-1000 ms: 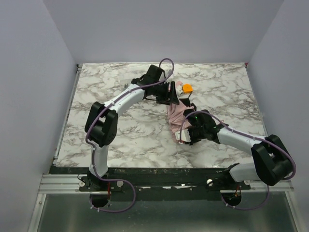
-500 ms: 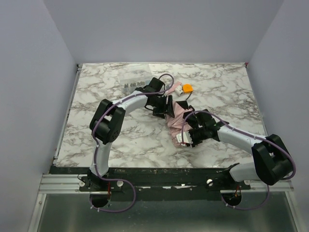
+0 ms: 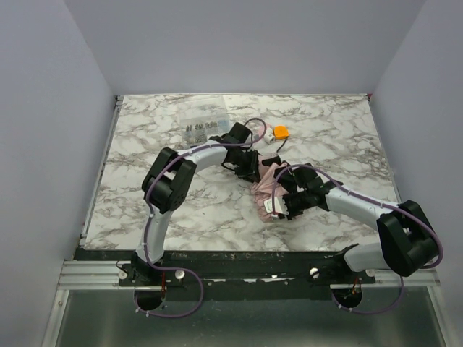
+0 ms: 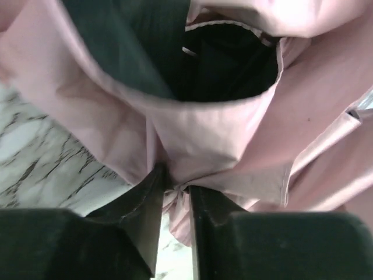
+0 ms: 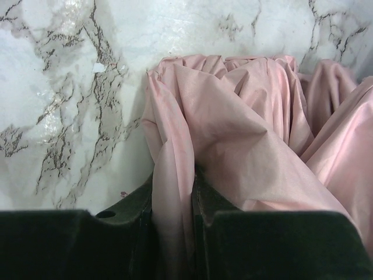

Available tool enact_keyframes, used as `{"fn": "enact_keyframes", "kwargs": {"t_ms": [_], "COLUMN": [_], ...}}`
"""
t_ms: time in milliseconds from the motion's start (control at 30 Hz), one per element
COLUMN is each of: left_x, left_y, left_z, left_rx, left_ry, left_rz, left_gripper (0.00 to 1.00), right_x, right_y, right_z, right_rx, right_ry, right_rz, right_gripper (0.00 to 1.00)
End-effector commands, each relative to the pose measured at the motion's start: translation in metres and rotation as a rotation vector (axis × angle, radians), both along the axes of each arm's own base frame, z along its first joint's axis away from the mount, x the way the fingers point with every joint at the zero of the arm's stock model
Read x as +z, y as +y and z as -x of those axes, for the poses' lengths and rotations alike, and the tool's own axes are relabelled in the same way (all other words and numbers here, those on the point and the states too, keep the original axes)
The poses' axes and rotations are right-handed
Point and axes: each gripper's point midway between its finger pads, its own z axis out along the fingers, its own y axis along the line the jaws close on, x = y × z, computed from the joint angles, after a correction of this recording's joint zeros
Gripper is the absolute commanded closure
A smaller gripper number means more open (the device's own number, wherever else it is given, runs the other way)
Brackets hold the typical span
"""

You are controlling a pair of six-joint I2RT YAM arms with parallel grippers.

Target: Put away the umbrella

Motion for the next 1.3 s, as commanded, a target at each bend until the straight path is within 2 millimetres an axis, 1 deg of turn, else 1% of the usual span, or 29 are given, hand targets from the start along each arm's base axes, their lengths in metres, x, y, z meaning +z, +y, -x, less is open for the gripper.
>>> {"fn": "enact_keyframes", "kwargs": {"t_ms": [0, 67, 133, 167, 267, 333, 367, 400, 467, 500, 567, 633, 700, 800, 833, 867, 900, 933, 1067, 1133, 1200, 1267], "left_x": [-0.011, -0.009, -0.005, -0.004, -0.005, -0.010, -0.013, -0.016, -0.024, -0.028, -0.034, -0.032, -0.024, -0.002, 0.003, 0.008, 0.010, 0.011, 0.007, 0.010, 0.017, 0.023], "left_y": [-0.020, -0.028, -0.038, -0.043, -0.053, -0.057, -0.057, -0.056, -0.051, -0.048, -0.041, -0.036, -0.033, -0.033, -0.032, -0.031, -0.031, -0.029, -0.017, -0.012, -0.010, -0.008], "left_z": [0.036, 0.052, 0.072, 0.084, 0.113, 0.132, 0.138, 0.143, 0.147, 0.144, 0.134, 0.120, 0.105, 0.087, 0.083, 0.077, 0.074, 0.070, 0.059, 0.055, 0.052, 0.047], "left_rx": [-0.111, -0.163, -0.225, -0.257, -0.335, -0.383, -0.396, -0.403, -0.394, -0.381, -0.336, -0.283, -0.239, -0.211, -0.206, -0.201, -0.198, -0.194, -0.162, -0.136, -0.118, -0.096], "left_ry": [0.079, 0.090, 0.113, 0.132, 0.182, 0.218, 0.231, 0.242, 0.255, 0.253, 0.237, 0.218, 0.187, 0.136, 0.127, 0.122, 0.123, 0.123, 0.140, 0.144, 0.152, 0.149], "left_rz": [0.058, 0.082, 0.118, 0.133, 0.157, 0.159, 0.160, 0.158, 0.147, 0.133, 0.110, 0.113, 0.128, 0.162, 0.167, 0.172, 0.173, 0.174, 0.170, 0.202, 0.252, 0.294], "left_gripper": [0.87, 0.94, 0.99, 1.00, 1.00, 1.00, 1.00, 1.00, 1.00, 1.00, 0.96, 0.93, 0.89, 0.83, 0.82, 0.82, 0.82, 0.82, 0.79, 0.75, 0.72, 0.70], "right_x": [-0.014, -0.012, -0.010, -0.009, -0.005, -0.006, -0.008, -0.011, -0.017, -0.020, -0.022, -0.020, -0.017, -0.017, -0.017, -0.017, -0.014, -0.011, 0.012, 0.023, 0.030, 0.036], "right_y": [-0.005, -0.002, 0.003, 0.006, 0.014, 0.016, 0.016, 0.015, 0.013, 0.011, 0.008, 0.005, 0.004, 0.002, 0.001, -0.001, -0.002, -0.004, -0.001, 0.001, 0.002, 0.002], "right_z": [0.020, 0.014, 0.005, -0.001, -0.025, -0.035, -0.039, -0.037, -0.026, -0.016, -0.005, 0.000, 0.003, 0.004, 0.005, 0.005, 0.007, 0.012, 0.031, 0.036, 0.039, 0.040], "right_rx": [-0.044, -0.065, -0.095, -0.119, -0.181, -0.213, -0.231, -0.228, -0.186, -0.155, -0.127, -0.110, -0.104, -0.110, -0.112, -0.124, -0.124, -0.105, -0.032, -0.012, -0.006, -0.006], "right_ry": [0.120, 0.104, 0.079, 0.064, -0.010, -0.015, -0.010, 0.008, 0.057, 0.092, 0.145, 0.168, 0.169, 0.167, 0.172, 0.181, 0.192, 0.213, 0.252, 0.252, 0.247, 0.244], "right_rz": [0.033, 0.025, 0.018, 0.015, 0.005, 0.019, 0.029, 0.046, 0.071, 0.086, 0.110, 0.128, 0.127, 0.130, 0.137, 0.150, 0.158, 0.169, 0.131, 0.097, 0.081, 0.077], "right_gripper": [0.81, 0.83, 0.88, 0.91, 0.94, 0.94, 0.94, 0.94, 0.94, 0.93, 0.90, 0.88, 0.88, 0.87, 0.84, 0.78, 0.73, 0.70, 0.55, 0.48, 0.44, 0.42]}}
